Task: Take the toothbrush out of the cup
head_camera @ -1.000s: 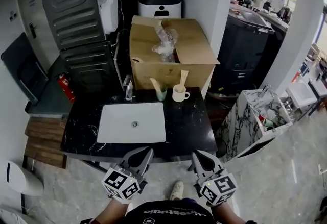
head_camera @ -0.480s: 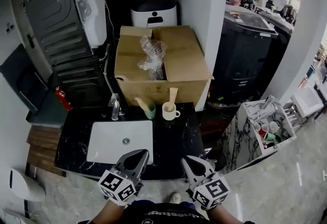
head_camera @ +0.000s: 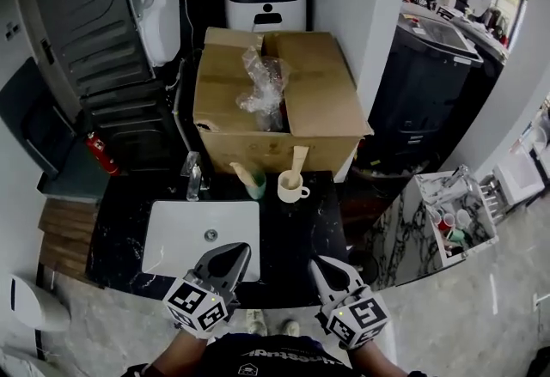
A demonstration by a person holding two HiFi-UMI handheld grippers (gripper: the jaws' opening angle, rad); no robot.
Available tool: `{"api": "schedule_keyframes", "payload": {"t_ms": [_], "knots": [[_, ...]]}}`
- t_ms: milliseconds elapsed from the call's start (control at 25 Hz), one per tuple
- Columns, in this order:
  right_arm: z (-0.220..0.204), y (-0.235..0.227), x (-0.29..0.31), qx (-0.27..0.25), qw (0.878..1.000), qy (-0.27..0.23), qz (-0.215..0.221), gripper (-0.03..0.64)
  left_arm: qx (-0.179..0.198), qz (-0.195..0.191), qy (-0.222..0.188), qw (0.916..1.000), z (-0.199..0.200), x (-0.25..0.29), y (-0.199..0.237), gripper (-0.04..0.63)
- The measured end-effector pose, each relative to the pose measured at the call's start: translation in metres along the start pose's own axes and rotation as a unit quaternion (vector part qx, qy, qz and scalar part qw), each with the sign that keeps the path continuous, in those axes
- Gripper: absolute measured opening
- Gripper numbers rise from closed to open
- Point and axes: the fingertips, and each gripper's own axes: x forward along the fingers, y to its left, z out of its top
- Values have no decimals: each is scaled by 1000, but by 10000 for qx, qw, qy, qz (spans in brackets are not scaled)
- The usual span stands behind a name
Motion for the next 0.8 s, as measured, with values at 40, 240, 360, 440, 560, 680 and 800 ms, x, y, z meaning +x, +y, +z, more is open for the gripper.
{"api": "schedule_keyframes", "payload": {"t_ms": [40, 240, 360, 440, 560, 680, 800], "knots": [[2, 1, 6, -25, 10000, 9, -35, 38, -33, -36, -10, 10000, 1, 2, 7, 15], [17, 8, 42, -167, 9997, 2, -174, 38, -83, -198, -169, 9996, 16, 5, 44, 15], [27, 16, 65, -239, 9995, -57, -222, 38, -102, -276, -243, 9993, 24, 3, 67, 15], [31, 22, 78, -262, 9993, -78, -258, 38, -118, -319, -281, 9990, 28, 2, 81, 15], [33, 29, 94, -331, 9989, -76, -313, 38, -172, -385, -341, 9985, 31, 2, 101, 15], [31, 31, 103, -325, 9985, -60, -436, 38, -229, -453, -329, 9982, 29, 6, 116, 15], [29, 26, 107, -294, 9978, -24, -587, 38, -305, -504, -295, 9978, 26, 12, 124, 15]]}}
